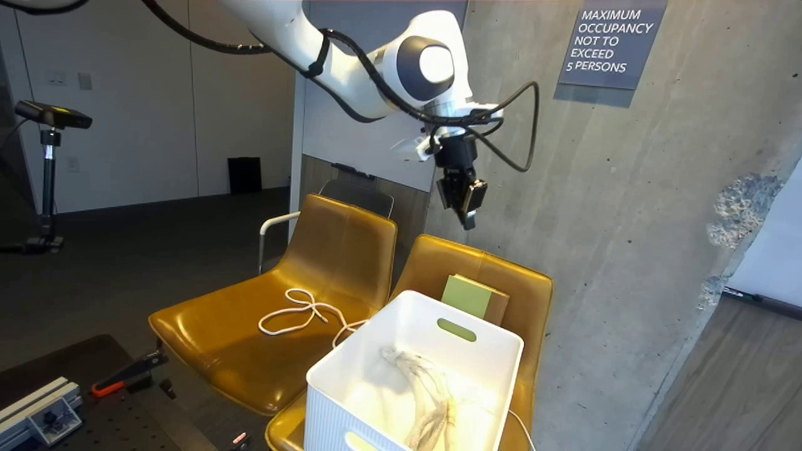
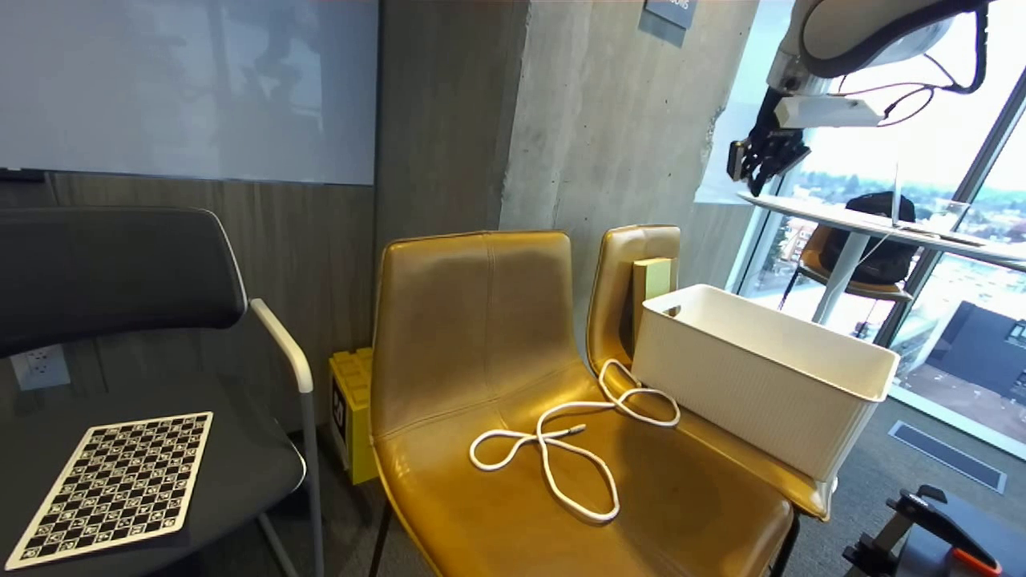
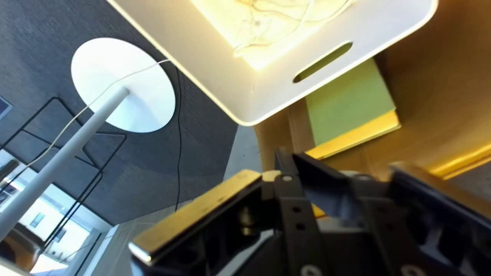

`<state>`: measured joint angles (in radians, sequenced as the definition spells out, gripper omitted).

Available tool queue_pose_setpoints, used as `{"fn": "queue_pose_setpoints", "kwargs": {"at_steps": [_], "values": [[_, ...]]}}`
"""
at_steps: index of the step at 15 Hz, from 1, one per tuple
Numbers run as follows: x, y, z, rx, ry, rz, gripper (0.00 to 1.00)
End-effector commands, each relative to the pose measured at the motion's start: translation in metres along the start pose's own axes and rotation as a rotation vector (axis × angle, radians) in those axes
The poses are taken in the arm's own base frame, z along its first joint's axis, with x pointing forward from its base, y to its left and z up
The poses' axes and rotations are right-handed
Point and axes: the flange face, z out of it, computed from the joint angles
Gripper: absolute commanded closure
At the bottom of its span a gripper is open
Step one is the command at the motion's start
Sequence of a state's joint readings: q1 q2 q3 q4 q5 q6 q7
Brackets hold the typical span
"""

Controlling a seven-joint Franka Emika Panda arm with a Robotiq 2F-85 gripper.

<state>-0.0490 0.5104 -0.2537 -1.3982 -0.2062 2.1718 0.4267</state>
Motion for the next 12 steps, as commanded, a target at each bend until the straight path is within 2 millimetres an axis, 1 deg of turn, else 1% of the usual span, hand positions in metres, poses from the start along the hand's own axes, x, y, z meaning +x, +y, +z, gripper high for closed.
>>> {"fn": "queue_pose_setpoints", "kwargs": {"at_steps": [1,2,4,9,10,12], "values": [[-0.065,-0.047,0.010,0.067,-0.033,-0.104,0.60],[-0.083,-0.065,0.015,0.092,-0.031,-0.135,0.53],[-0.114,-0.095,0.018,0.138,-0.018,-0.188,0.38],[-0.187,-0.162,0.015,0.233,0.000,-0.312,0.03],[-0.203,-0.177,0.016,0.249,-0.003,-0.337,0.00],[-0.237,-0.207,0.019,0.274,-0.005,-0.386,0.00]]}}
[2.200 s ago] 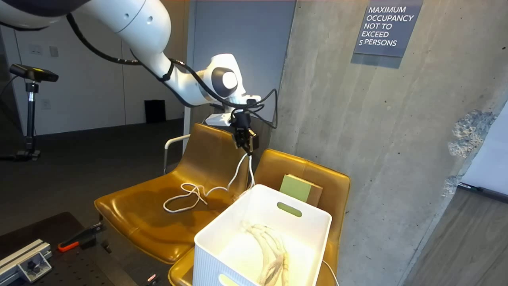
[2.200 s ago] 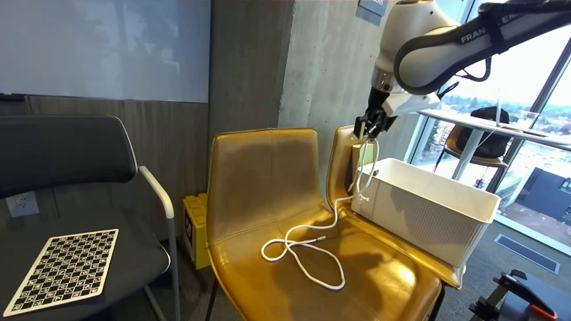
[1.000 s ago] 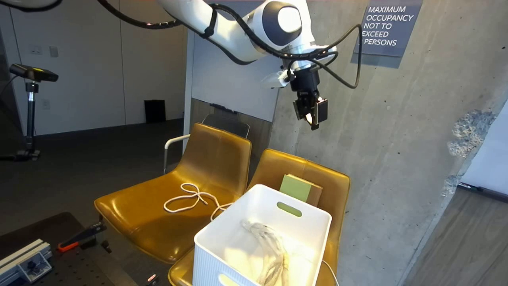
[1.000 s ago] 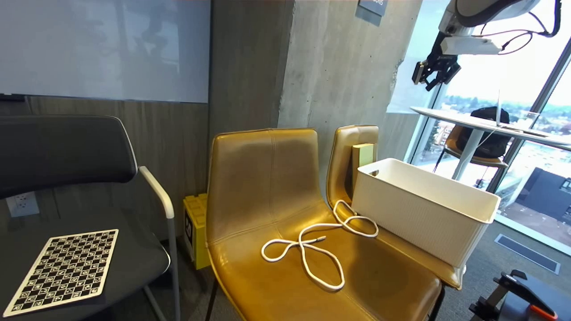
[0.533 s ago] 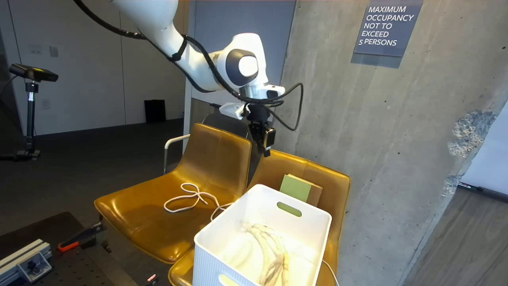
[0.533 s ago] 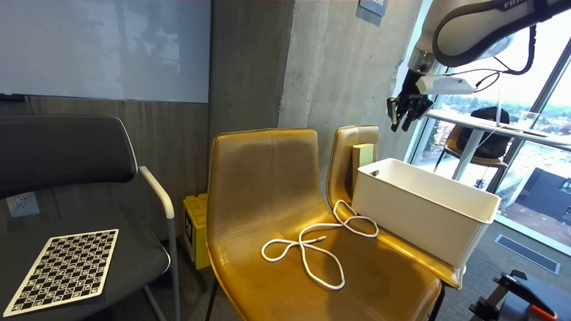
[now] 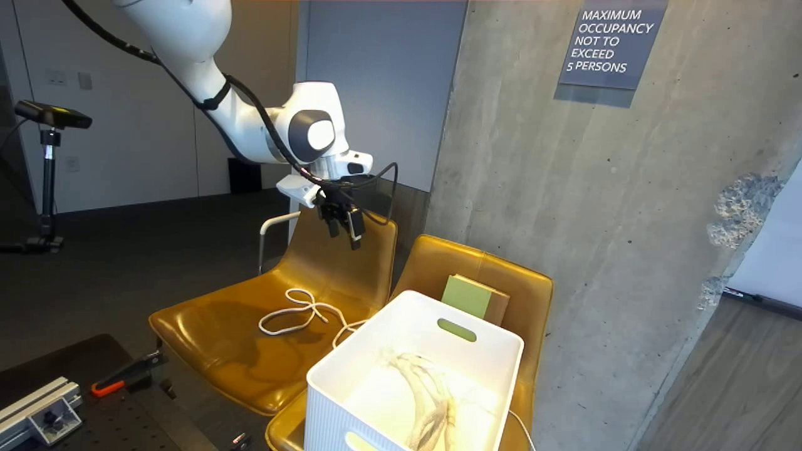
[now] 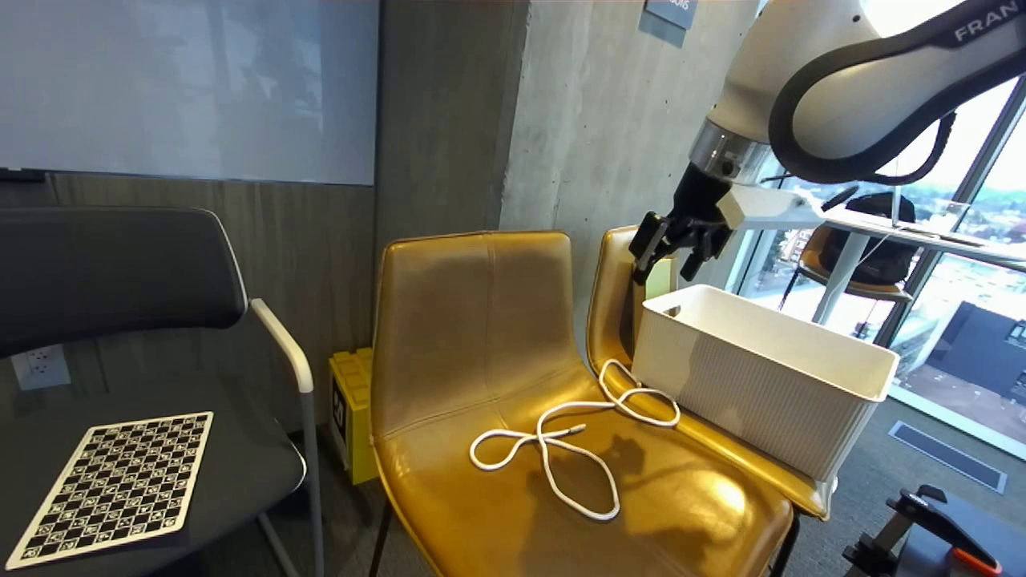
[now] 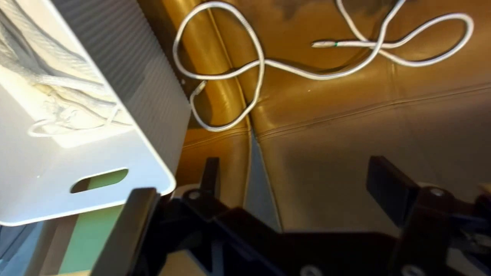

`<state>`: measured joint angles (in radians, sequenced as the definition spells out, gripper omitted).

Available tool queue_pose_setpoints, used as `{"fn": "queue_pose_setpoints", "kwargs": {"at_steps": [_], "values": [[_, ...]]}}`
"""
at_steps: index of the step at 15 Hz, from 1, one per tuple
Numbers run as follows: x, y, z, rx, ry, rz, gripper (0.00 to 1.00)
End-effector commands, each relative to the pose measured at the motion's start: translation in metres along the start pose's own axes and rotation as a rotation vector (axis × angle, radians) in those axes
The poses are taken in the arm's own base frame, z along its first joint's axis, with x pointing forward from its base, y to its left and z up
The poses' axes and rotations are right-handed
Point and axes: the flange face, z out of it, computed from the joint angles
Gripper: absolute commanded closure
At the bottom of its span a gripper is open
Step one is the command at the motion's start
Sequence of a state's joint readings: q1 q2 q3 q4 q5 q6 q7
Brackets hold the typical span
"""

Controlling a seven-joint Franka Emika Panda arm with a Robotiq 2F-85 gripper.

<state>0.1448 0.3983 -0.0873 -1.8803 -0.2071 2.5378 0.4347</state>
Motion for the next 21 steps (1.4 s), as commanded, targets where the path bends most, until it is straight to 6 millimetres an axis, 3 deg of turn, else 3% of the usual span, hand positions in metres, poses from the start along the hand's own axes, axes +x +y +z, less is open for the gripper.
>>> {"fn": "queue_pose_setpoints", "kwargs": {"at_steps": [1,4,7,12,16,18,21], "values": [[-0.043,-0.057,0.010,0.046,0.008,-0.076,0.00],[-0.078,-0.105,0.032,0.053,0.016,-0.151,0.00],[-0.093,-0.138,0.057,0.034,0.033,-0.200,0.00],[-0.088,-0.177,0.107,-0.021,0.063,-0.259,0.00],[-0.085,-0.208,0.159,-0.074,0.076,-0.327,0.00],[-0.081,-0.214,0.184,-0.106,0.085,-0.364,0.00],[-0.061,-0.206,0.212,-0.159,0.102,-0.391,0.00]]}}
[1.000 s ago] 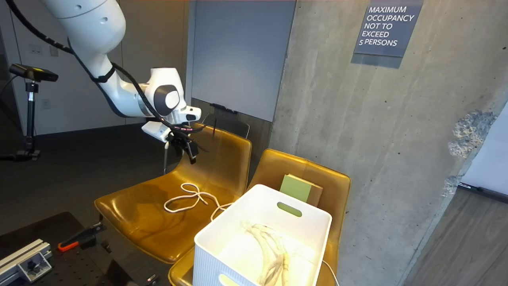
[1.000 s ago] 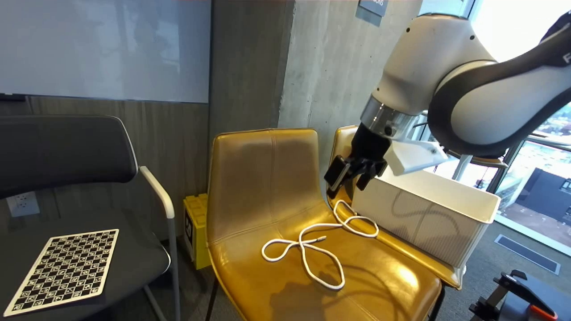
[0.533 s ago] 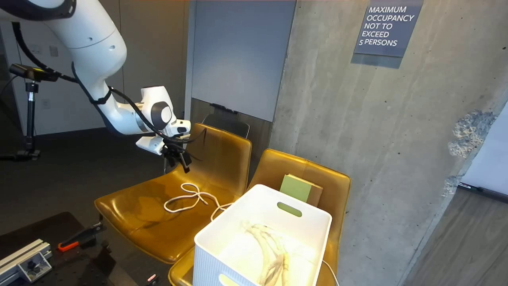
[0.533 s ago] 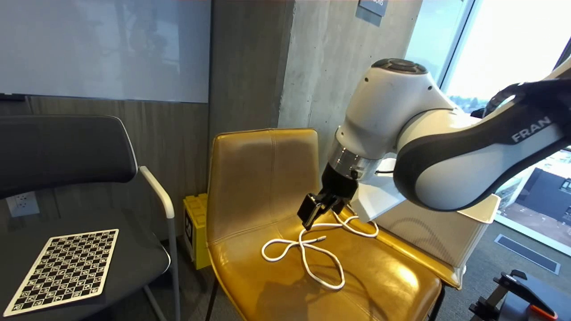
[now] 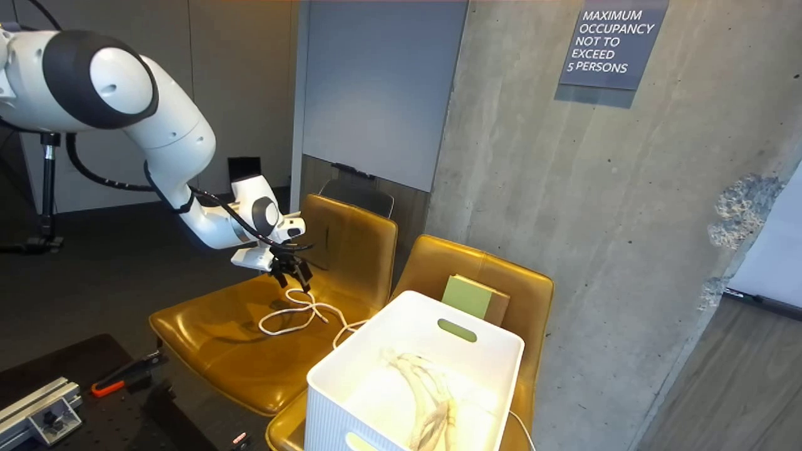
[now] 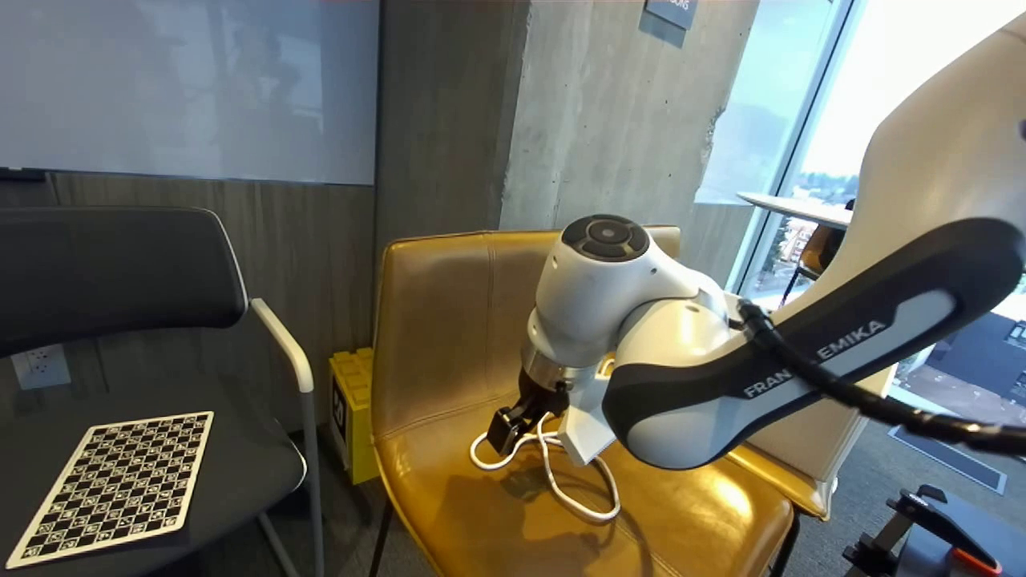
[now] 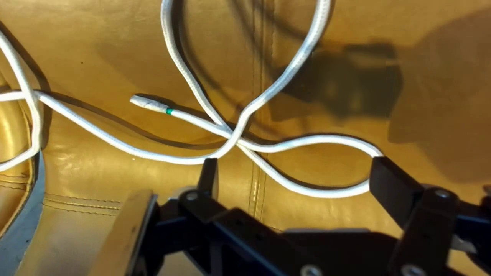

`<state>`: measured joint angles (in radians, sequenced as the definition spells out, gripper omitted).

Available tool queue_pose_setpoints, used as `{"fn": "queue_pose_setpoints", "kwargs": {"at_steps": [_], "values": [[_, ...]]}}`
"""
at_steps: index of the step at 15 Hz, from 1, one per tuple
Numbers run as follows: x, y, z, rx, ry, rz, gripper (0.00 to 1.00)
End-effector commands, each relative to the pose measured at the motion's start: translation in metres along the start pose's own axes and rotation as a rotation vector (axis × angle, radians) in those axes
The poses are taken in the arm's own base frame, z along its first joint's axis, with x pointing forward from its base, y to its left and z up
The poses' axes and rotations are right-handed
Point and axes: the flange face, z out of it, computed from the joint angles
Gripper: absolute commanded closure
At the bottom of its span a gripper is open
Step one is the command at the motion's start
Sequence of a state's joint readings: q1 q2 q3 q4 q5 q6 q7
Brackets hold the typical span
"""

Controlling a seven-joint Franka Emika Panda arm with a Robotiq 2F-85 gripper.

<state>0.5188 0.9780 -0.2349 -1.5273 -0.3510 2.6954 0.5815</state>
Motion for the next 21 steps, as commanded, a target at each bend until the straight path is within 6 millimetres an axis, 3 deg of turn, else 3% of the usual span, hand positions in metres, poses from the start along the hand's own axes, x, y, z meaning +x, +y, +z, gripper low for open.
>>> {"fn": "queue_pose_setpoints", "kwargs": {"at_steps": [1,4,10,14,21], "values": [[0.029,0.015,0.031,-0.090,0.029,-0.047,0.00],[0.041,0.039,0.052,-0.143,0.015,-0.035,0.00],[0.028,0.055,0.096,-0.213,-0.061,-0.020,0.00],[0.024,0.056,0.103,-0.226,-0.077,-0.014,0.00],[0.012,0.079,0.107,-0.255,-0.129,0.019,0.00]]}}
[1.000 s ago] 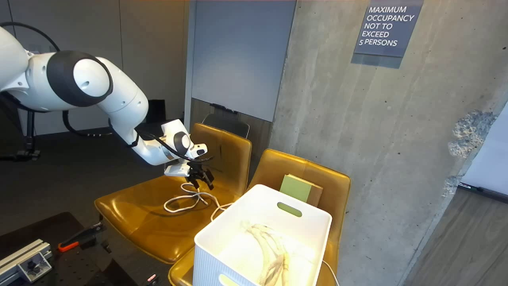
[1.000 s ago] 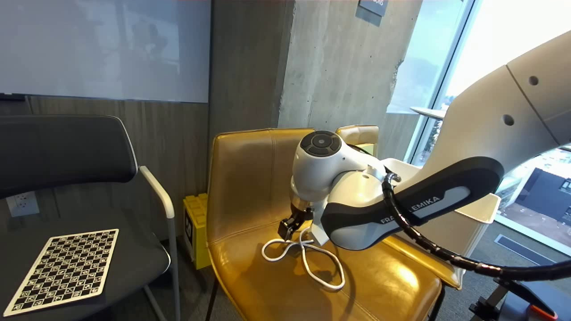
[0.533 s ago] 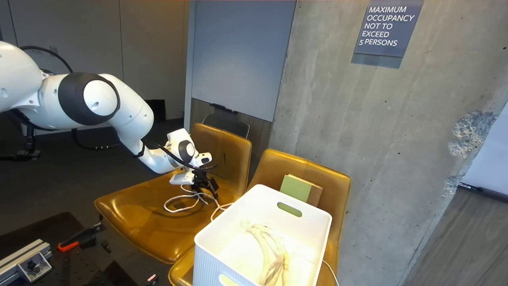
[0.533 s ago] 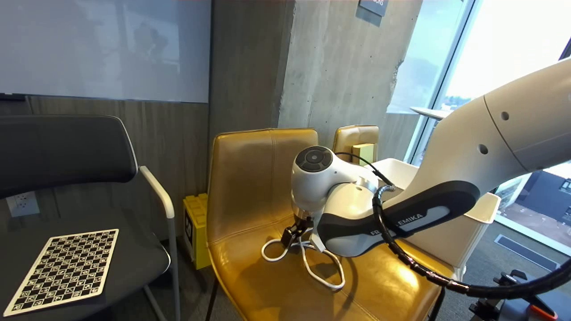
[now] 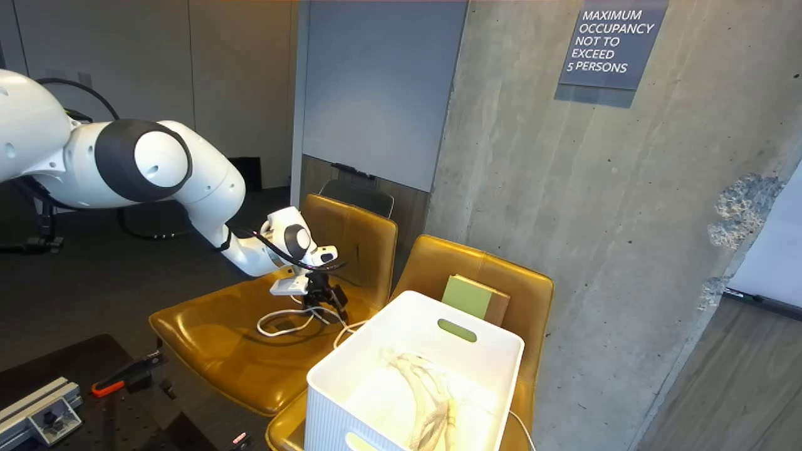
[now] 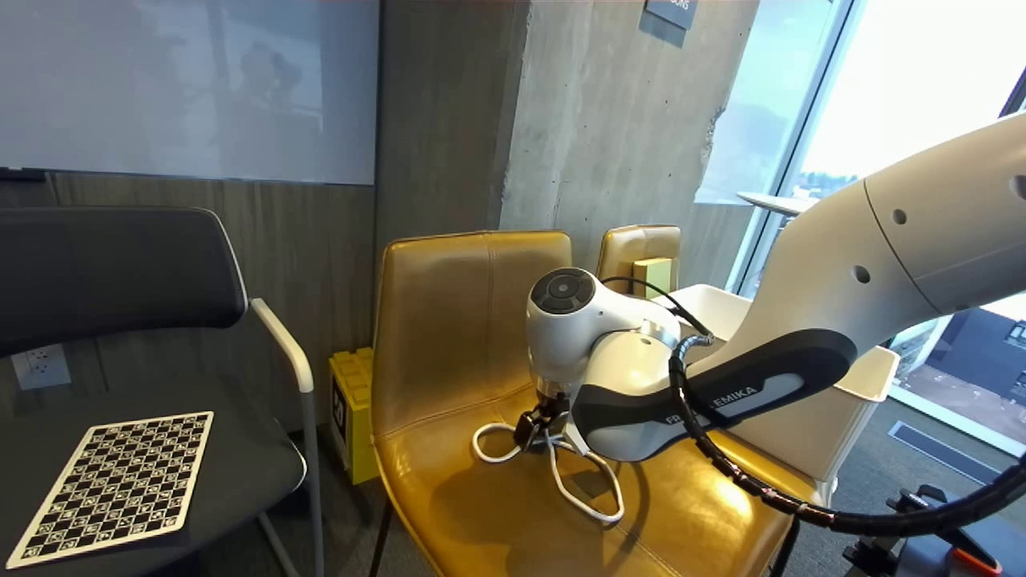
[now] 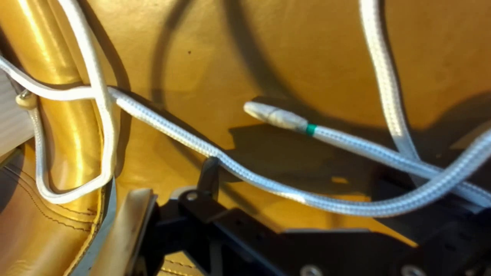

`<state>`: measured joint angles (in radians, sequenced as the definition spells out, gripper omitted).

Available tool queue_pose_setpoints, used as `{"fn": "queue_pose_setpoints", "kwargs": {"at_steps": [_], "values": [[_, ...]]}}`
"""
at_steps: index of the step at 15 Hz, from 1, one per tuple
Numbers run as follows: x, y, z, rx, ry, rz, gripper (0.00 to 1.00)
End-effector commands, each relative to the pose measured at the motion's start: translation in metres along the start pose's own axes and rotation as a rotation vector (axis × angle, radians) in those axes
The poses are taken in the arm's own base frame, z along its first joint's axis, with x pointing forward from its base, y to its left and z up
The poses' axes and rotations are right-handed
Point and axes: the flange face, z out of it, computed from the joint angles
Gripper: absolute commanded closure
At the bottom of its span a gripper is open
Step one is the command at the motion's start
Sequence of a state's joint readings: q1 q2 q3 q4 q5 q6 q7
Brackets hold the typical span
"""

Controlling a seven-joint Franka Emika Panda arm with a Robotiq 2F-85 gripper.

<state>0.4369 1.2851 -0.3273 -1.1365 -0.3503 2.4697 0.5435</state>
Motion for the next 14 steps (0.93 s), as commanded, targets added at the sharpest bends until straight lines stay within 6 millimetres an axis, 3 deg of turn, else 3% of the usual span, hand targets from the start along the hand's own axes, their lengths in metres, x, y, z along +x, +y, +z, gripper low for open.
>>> {"fn": "queue_pose_setpoints", "kwargs": {"at_steps": [1,2,3,12,14], "values": [[-0.008,0.018,0.009,-0.035,-0.043,0.020,0.02],[-0.008,0.021,0.009,-0.036,-0.047,0.025,0.26],[-0.009,0.024,0.010,-0.037,-0.053,0.029,0.26],[-0.012,0.044,-0.003,-0.048,-0.095,0.054,0.93],[-0.014,0.048,-0.013,-0.049,-0.108,0.062,1.00]]}}
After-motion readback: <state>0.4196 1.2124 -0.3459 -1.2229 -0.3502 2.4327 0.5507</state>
